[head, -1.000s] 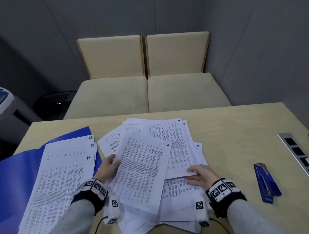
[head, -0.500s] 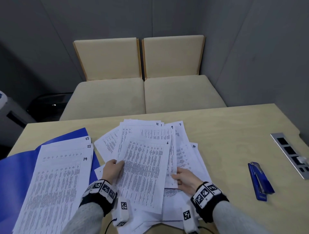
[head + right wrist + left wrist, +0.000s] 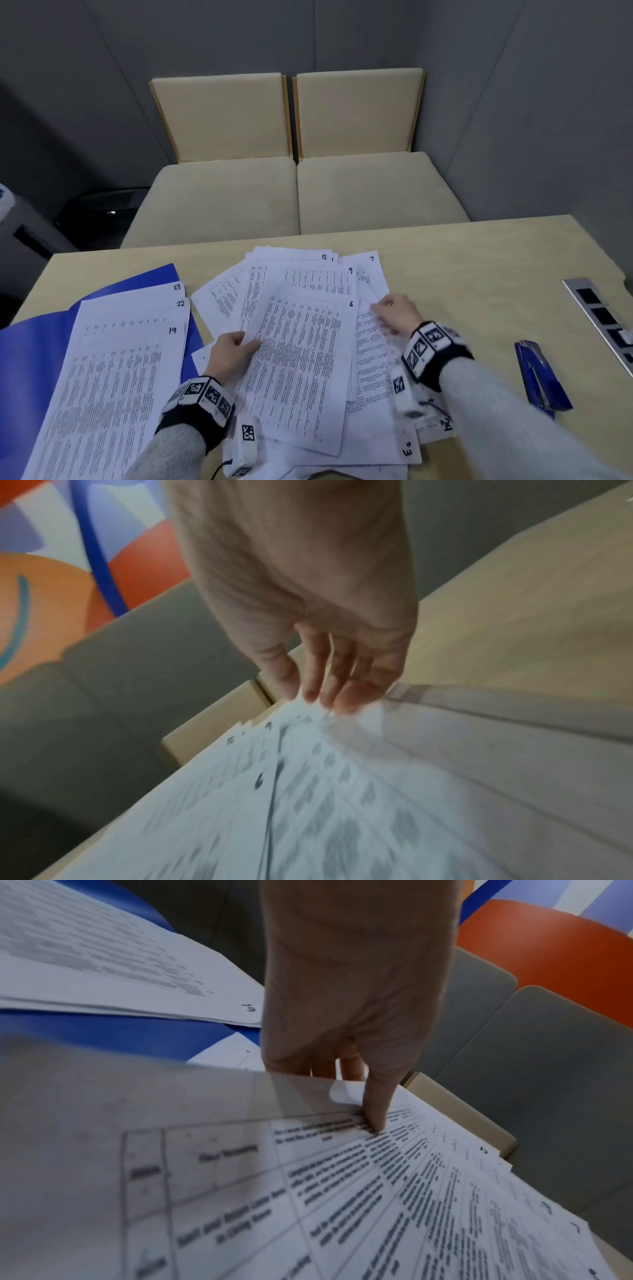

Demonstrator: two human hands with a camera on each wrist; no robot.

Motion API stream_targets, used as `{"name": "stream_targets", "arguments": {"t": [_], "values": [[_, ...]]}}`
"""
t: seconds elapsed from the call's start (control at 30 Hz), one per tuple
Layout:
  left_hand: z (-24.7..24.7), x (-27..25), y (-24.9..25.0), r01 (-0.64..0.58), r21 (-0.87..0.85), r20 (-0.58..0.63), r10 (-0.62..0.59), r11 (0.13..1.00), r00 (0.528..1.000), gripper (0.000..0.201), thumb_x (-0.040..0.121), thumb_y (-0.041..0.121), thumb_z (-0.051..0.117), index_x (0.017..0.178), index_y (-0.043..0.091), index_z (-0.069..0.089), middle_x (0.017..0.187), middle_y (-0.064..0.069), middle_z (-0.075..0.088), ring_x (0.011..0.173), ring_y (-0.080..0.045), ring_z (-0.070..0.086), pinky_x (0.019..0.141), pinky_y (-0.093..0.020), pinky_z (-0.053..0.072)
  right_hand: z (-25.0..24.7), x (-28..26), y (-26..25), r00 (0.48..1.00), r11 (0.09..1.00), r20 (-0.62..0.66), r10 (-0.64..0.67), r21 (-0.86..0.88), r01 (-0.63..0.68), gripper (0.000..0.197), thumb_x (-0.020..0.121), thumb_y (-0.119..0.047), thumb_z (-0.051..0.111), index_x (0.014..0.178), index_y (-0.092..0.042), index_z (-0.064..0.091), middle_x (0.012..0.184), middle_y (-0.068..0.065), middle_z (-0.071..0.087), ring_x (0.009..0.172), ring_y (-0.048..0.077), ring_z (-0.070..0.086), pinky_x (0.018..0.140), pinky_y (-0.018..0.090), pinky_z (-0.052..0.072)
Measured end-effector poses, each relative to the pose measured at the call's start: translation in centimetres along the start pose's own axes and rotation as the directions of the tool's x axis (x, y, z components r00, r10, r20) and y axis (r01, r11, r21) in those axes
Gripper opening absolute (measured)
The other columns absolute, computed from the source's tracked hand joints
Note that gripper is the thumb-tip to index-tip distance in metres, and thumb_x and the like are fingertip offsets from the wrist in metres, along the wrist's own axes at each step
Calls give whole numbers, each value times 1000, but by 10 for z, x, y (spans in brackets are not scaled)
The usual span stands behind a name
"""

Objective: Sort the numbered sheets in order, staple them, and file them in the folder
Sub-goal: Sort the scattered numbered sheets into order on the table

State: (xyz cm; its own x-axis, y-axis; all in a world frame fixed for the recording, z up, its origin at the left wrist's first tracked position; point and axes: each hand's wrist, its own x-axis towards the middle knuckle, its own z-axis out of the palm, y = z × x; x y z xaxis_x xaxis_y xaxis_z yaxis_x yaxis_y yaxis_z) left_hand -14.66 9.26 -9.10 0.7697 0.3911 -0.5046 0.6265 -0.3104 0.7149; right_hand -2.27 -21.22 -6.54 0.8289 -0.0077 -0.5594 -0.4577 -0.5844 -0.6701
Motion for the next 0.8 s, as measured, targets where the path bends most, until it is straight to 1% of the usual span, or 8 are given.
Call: {"name": "stream_targets", "arguments": {"t": [0.1, 0.2, 0.3, 0.47, 0.53, 0.67, 0.73, 0.8], "values": [[0, 0, -3, -7, 2, 10, 7, 1000, 1000, 17, 86, 16, 69, 70, 15, 65, 60, 4, 66, 62, -19, 62, 58, -25, 44, -17, 43, -15, 977, 999, -212, -34, -32, 28, 29, 90, -8, 51, 117, -10, 59, 122, 11, 62, 110, 29, 58, 96, 38, 48], [2, 2, -5, -8, 18, -4, 8, 1000, 1000, 8, 84, 14, 70, 79, 15, 64, 76, -6, 69, 70, -22, 64, 61, -27, 47, -18, 65, -27, 985, 993, -171, 7, -118, -27, 44, 92, -4, 45, 136, -6, 44, 139, 13, 48, 126, 30, 47, 102, 36, 39], [4, 6, -6, -4, 31, -10, 5, 1000, 1000, 10, 83, 14, 71, 81, 16, 61, 78, -7, 68, 68, -20, 63, 59, -26, 45, -13, 77, -29, 992, 997, -112, 51, -56, -58, 44, 89, -10, 54, 133, -8, 46, 134, 12, 52, 118, 30, 53, 98, 39, 44], [4, 10, -10, 0, -1, 24, 0, 1000, 1000, 8, 85, 12, 69, 86, 16, 62, 80, -9, 68, 70, -26, 64, 68, -34, 50, -21, 85, -33, 1000, 1000, -22, 5, 20, -5, 7, 82, -7, 68, 82, -13, 64, 103, 11, 66, 86, 24, 58, 82, 36, 50], [5, 10, -12, -3, -20, 38, 3, 1000, 999, 9, 86, 10, 67, 90, 17, 62, 82, -9, 68, 72, -25, 63, 69, -33, 50, -24, 86, -33, 999, 996, 30, 31, 82, -33, 11, 84, -5, 66, 92, -10, 62, 96, 15, 63, 79, 24, 56, 75, 36, 50], [5, 10, -15, -3, -29, 52, 4, 1000, 999, 8, 87, 7, 65, 89, 13, 60, 76, -9, 64, 70, -25, 58, 66, -31, 46, -27, 80, -35, 996, 991, 18, 90, 94, -91, 62, 84, -14, 68, 136, -11, 34, 96, 15, 57, 67, 23, 53, 54, 30, 44], [5, 11, -16, 1, -30, 50, 0, 1000, 999, 10, 86, 5, 65, 87, 13, 59, 74, -8, 62, 70, -25, 57, 66, -30, 46, -25, 70, -40, 995, 998, 87, 58, -15, -57, 61, 84, -17, 70, 135, -7, 39, 104, 12, 57, 71, 20, 55, 52, 28, 42], [4, 12, -16, 7, -31, 51, -6, 999, 999, 10, 87, 4, 64, 89, 12, 59, 75, -9, 62, 70, -25, 57, 67, -31, 46, -23, 63, -42, 992, 995, 128, -6, -98, 18, 39, 85, -11, 68, 120, -2, 55, 95, 8, 62, 67, 16, 56, 52, 26, 41]]}}
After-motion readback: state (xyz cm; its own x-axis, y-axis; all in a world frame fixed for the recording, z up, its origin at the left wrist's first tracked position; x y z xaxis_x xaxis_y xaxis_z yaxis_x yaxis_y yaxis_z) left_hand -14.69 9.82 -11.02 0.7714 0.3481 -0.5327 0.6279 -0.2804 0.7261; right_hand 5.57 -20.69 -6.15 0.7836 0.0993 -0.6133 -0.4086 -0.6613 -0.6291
